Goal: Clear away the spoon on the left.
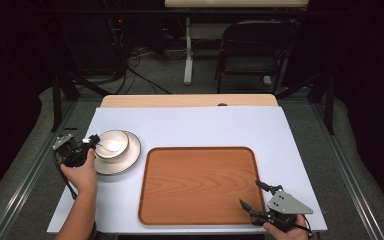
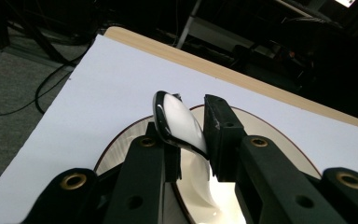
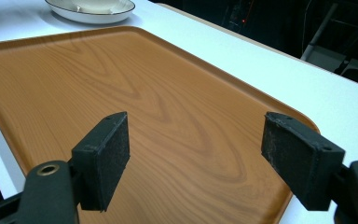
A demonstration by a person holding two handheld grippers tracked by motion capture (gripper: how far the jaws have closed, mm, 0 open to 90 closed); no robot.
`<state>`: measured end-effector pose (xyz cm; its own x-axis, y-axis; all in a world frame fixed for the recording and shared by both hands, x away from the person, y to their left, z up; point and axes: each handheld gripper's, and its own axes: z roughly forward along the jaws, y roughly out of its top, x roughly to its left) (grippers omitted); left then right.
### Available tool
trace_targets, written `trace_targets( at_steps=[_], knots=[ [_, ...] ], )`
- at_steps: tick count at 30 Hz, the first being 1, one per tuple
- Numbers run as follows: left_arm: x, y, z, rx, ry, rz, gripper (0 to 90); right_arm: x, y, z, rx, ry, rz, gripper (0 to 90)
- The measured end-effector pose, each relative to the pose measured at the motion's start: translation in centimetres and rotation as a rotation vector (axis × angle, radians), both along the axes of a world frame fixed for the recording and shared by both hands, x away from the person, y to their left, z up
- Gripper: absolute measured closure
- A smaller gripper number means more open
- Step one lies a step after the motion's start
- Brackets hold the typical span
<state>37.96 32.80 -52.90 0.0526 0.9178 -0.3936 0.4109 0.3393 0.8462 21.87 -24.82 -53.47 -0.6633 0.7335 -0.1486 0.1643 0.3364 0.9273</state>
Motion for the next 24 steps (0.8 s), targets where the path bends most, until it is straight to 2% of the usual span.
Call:
trace_targets(
  at_steps=[6,12,24],
  knots=[
    [0.1,-0.4,0.5,-0.028,-0.017,-0.03,82.2,0.0,0.0,0.0,0.0,0.001,0.001,23.1],
    [0.2,-1.0,1.0,-0.022,-0.027,-0.056,85.0,0.0,0.0,0.0,-0.001,0.001,0.0,23.1],
    [0.0,-0.6,1.9,-0.026,-0.043,-0.054,85.2,0.0,0.0,0.0,-0.003,0.003,0.0,23.1]
  ],
)
